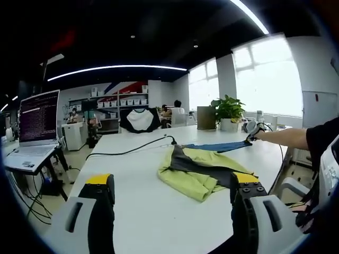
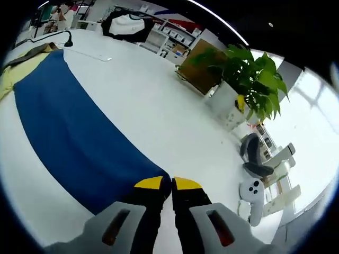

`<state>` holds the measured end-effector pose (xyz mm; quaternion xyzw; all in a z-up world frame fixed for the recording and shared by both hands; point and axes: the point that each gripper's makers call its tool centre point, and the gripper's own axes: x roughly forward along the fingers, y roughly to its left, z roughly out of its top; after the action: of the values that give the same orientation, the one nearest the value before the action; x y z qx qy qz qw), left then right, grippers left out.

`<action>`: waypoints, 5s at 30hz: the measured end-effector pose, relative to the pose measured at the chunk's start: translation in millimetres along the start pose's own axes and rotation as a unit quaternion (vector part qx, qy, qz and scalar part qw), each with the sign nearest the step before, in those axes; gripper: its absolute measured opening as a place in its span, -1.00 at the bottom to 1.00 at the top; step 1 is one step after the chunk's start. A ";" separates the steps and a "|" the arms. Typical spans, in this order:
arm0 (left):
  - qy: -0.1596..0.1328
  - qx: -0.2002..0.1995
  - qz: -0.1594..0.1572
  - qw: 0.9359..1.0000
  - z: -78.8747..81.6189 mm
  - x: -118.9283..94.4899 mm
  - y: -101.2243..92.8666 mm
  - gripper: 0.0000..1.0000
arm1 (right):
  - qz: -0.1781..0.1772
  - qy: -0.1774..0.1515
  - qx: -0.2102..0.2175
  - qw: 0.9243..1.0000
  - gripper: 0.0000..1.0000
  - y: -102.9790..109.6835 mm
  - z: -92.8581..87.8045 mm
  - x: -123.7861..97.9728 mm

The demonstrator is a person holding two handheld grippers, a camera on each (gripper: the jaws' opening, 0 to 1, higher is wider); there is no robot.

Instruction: Fold the garment on the visible template until the final outline fits inside the template.

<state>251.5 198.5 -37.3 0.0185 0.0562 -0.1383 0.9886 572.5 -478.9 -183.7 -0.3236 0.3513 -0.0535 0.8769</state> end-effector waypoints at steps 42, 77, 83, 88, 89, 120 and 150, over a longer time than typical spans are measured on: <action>-0.006 0.012 -0.025 1.000 2.4 6.9 -18.7 0.90 | 0.000 -0.285 0.162 0.945 -0.33 -45.2 97.8 -176.1; -0.029 0.070 -0.068 0.995 6.9 18.0 -51.3 0.99 | 0.096 -0.425 0.135 0.890 0.99 61.4 69.6 -320.3; -0.034 0.066 -0.062 0.995 8.0 17.9 -49.9 0.99 | 0.088 -0.436 0.139 0.885 0.99 72.1 47.8 -331.6; -0.049 0.063 -0.051 0.996 13.7 15.1 -47.8 0.99 | 0.112 -0.428 0.101 0.891 0.99 91.3 42.2 -335.3; -0.049 0.064 -0.051 0.995 13.7 14.9 -48.3 0.99 | 0.116 -0.429 0.107 0.889 0.99 92.0 41.9 -337.9; -0.045 0.088 -0.146 0.984 -1.9 58.4 -138.2 0.89 | 0.053 -0.415 0.177 0.891 0.99 45.6 0.5 -344.4; 0.113 0.098 -0.271 0.951 -108.0 157.4 -233.2 0.21 | 0.050 -0.389 0.228 0.891 0.99 23.1 -29.0 -332.7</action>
<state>326.2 -62.7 -167.8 0.1149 0.1571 -0.4024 0.8945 301.8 -369.3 -20.0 -0.0911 -0.0242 0.0420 0.9947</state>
